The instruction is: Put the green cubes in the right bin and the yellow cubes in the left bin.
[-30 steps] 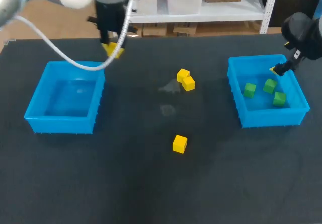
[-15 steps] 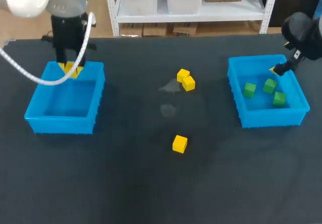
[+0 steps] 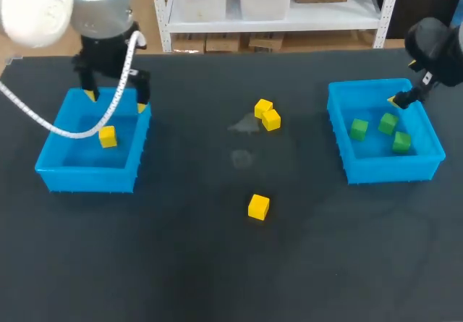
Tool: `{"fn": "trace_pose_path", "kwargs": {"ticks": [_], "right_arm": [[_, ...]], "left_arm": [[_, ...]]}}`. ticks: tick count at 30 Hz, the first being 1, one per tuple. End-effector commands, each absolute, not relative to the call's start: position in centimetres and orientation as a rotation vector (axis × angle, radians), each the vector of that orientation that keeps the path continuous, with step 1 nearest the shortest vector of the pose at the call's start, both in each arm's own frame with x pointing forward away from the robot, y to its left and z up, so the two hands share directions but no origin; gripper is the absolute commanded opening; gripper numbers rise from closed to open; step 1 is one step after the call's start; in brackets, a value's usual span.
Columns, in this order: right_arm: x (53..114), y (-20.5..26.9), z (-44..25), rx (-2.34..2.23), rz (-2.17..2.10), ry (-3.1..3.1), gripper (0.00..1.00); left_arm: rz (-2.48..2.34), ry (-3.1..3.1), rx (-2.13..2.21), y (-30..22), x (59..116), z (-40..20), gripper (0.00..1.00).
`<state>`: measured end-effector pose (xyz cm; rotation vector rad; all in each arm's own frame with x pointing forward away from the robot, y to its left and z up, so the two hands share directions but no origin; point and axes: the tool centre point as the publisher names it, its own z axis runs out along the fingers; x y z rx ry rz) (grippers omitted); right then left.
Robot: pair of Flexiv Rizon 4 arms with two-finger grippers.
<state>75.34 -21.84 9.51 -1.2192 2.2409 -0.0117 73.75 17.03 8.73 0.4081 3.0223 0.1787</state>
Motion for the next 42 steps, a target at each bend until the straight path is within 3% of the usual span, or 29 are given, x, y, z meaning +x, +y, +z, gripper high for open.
{"fn": "trace_pose_path", "kwargs": {"ticks": [1, 20, 42], "right_arm": [[75.3, -21.8, 9.5, -1.217, -0.014, 2.24, 1.0], [75.3, -21.8, 9.5, -1.217, -0.014, 2.24, 1.0], [75.3, -21.8, 9.5, -1.217, -0.014, 2.24, 1.0]], "left_arm": [[0.204, 3.026, 0.538, 13.1, 75.0, 9.0, 1.0], [0.289, 2.855, 1.084, -1.6, 77.4, 6.1, 1.0], [0.146, 3.045, 0.845, -9.4, 82.7, 4.3, 1.0]]}}
